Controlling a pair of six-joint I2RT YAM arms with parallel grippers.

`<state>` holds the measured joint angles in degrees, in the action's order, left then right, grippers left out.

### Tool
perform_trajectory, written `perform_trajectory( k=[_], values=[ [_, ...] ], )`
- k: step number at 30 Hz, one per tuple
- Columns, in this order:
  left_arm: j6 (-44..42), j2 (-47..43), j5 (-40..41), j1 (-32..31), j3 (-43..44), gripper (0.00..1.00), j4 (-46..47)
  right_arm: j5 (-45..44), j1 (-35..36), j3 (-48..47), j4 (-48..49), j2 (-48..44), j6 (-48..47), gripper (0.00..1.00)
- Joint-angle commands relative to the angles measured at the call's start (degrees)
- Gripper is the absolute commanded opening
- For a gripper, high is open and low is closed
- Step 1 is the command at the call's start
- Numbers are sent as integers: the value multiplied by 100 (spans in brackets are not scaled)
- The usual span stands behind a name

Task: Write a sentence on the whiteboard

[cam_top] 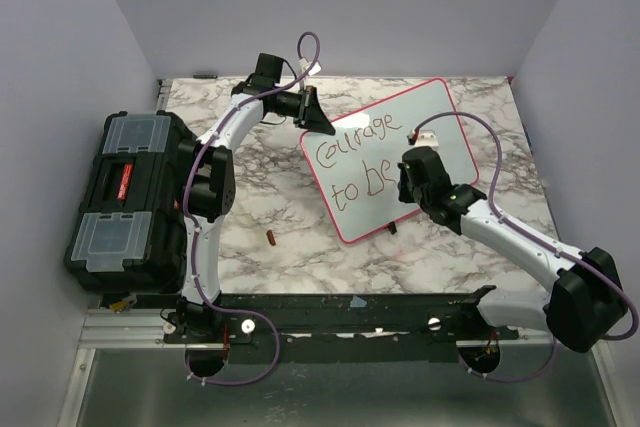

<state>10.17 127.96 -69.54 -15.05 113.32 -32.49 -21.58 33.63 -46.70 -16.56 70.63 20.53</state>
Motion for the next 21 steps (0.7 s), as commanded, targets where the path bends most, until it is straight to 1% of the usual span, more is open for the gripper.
perform_trajectory(
  k=[1,7,17,21],
  values=[
    [-557,-94,3,28,-11,0,367,-260,-40,-197,-235,180,21,1],
    [-560,-101,2,28,-11,0,366,-454,-40,-449,-208,358,-57,1],
    [-556,-109,2,37,-11,0,388,-684,-41,-938,-208,268,-243,1],
    [-559,-115,3,37,-20,0,385,-770,-68,-973,-200,283,-282,1]
  ],
)
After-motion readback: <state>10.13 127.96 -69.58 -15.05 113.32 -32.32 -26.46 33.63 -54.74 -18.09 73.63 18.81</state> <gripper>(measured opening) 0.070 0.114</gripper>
